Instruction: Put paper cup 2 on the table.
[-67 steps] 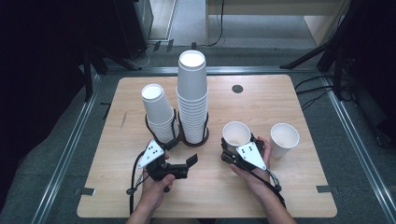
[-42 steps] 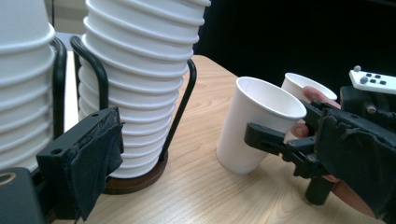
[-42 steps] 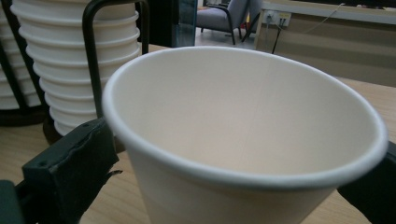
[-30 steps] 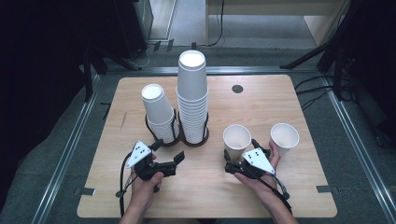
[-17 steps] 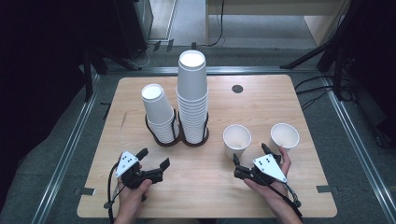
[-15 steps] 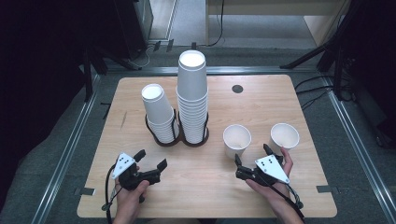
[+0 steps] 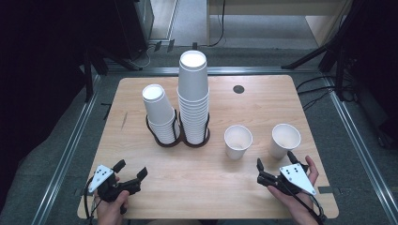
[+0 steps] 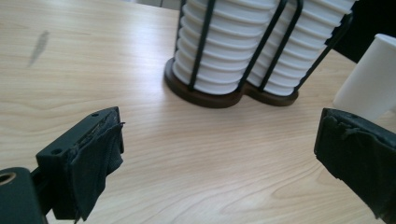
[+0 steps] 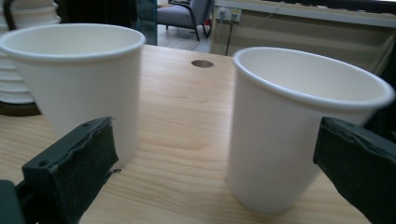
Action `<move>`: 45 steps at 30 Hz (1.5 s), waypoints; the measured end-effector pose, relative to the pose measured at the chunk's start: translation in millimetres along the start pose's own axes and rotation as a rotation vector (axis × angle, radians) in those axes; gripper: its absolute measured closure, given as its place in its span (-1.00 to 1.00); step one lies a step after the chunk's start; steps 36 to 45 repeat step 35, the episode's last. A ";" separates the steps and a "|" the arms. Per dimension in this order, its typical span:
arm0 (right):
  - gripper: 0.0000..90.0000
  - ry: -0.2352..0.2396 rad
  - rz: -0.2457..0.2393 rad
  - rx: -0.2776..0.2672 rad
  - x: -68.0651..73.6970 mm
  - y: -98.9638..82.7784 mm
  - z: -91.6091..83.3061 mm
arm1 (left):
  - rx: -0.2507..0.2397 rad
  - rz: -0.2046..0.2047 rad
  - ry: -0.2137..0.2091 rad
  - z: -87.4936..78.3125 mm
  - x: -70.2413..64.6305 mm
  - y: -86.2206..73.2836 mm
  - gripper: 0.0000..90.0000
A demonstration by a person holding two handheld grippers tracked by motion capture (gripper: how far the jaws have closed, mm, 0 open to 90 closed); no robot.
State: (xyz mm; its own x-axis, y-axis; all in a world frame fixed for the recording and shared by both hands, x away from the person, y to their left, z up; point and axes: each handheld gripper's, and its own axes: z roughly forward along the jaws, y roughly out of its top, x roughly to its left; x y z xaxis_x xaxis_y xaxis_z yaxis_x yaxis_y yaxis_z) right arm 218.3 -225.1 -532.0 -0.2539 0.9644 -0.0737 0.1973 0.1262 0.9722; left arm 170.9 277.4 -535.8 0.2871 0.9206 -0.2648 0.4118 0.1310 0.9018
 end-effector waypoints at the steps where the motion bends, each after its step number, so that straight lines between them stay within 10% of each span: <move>1: -1.00 -0.009 -0.003 0.002 -3.9 -1.5 -1.4 | 0.003 0.007 0.008 -1.8 1.9 -0.8 -0.97; 18: -1.00 -0.165 -0.002 0.055 -63.9 -23.8 -17.6 | 0.008 -0.016 0.169 -33.8 47.6 -9.5 -0.97; 25: -1.00 -0.231 0.071 0.062 -92.7 -27.0 -25.6 | 0.018 -0.039 0.210 -37.9 63.7 -10.7 -0.97; 34: -1.00 -0.219 0.082 0.055 -95.9 -24.9 -27.5 | -0.011 -0.117 0.180 -36.6 71.4 -7.5 -0.97; 45: -1.00 -0.216 0.076 0.055 -95.4 -25.0 -26.9 | -0.009 -0.115 0.176 -35.8 71.5 -7.2 -0.97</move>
